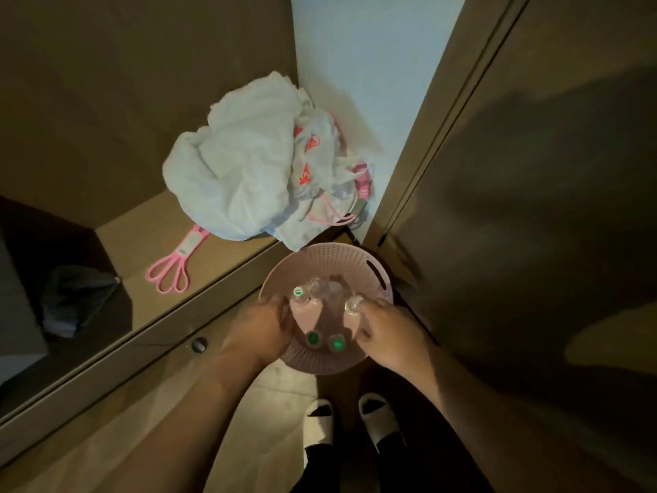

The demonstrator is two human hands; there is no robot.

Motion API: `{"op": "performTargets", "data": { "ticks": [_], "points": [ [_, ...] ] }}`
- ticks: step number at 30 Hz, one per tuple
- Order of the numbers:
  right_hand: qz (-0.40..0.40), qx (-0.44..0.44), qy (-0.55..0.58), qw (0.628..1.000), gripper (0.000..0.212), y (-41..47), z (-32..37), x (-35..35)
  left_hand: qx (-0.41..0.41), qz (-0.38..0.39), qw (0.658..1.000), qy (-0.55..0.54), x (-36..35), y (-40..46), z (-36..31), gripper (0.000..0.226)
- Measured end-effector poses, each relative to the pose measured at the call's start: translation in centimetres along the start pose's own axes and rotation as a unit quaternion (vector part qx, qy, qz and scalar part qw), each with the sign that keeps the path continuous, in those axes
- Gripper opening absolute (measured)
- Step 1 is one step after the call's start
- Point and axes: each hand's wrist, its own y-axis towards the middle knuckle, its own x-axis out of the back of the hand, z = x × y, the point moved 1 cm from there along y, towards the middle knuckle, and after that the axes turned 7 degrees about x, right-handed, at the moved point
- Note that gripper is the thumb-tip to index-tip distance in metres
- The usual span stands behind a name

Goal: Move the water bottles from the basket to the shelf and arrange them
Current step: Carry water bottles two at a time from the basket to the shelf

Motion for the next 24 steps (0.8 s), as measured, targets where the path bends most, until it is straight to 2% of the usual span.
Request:
{"op": "performTargets", "data": {
  "ticks": [2, 7, 9, 12, 14, 17, 19, 20, 22, 24],
  "points": [
    [0.058, 0.005, -0.033, 0.998, 0.042, 5.8, -3.6, -4.9, 0.039, 0.041, 0.998, -0.014, -5.9, 4.9, 0.9, 0.061],
    [0.19, -0.033, -0.031, 0.981, 0.048, 17.2, -12.6, -20.8, 0.076, 0.122, 0.989, 0.023, -22.0, 16.0, 4.0, 0.045],
    [0.21, -0.022, -0.037, 0.977, 0.05, 19.9, -15.1, -26.2, 0.095, 0.141, 0.985, 0.019, -27.6, 19.4, 5.7, 0.05],
    [0.159, 0.001, -0.069, 0.985, 0.036, 22.8, -16.5, -31.4, 0.095, 0.176, 0.975, 0.095, -33.3, 22.8, 7.7, 0.065],
    [0.142, -0.005, -0.07, 0.987, 0.028, 23.9, -17.1, -33.9, 0.081, 0.156, 0.975, 0.137, -35.1, 24.1, 8.5, 0.067],
    [0.123, 0.007, -0.062, 0.99, 0.024, 24.4, -17.6, -35.1, 0.033, 0.029, 0.993, 0.11, -35.7, 25.4, 9.1, 0.054],
    [0.131, 0.031, -0.059, 0.989, 0.023, 24.1, -17.0, -34.2, 0.088, 0.069, 0.993, 0.042, -34.8, 25.5, 9.7, 0.047],
    [0.104, 0.033, -0.048, 0.993, 0.028, 23.9, -16.7, -33.5, 0.114, 0.098, 0.988, 0.021, -34.2, 25.2, 9.9, 0.044],
    [0.046, 0.025, -0.034, 0.998, 0.029, 23.2, -16.1, -31.1, 0.114, 0.075, 0.991, 0.006, -32.5, 24.4, 9.9, 0.041],
    [0.064, 0.048, -0.052, 0.995, 0.023, 21.7, -14.9, -27.6, 0.096, 0.042, 0.995, 0.005, -29.4, 22.2, 9.0, 0.039]
  ]
}}
